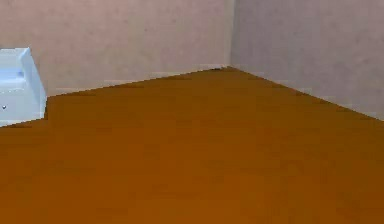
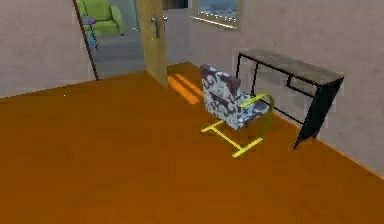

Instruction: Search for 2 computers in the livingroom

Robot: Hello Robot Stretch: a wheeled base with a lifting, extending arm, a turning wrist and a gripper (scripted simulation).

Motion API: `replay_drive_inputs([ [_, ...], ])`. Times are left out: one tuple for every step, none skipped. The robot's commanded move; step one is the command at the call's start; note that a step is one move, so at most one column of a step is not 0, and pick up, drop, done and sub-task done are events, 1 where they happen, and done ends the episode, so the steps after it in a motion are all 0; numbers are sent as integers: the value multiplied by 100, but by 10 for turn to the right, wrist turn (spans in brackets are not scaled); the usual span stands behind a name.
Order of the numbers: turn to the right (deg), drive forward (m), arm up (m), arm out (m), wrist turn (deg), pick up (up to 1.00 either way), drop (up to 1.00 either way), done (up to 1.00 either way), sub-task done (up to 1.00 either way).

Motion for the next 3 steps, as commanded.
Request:
replay_drive_inputs([
  [450, 0, 0, 0, 0, 0, 0, 0, 0],
  [240, 0, 0, 0, 0, 0, 0, 0, 0],
  [0, 100, 0, 0, 0, 0, 0, 0, 0],
])
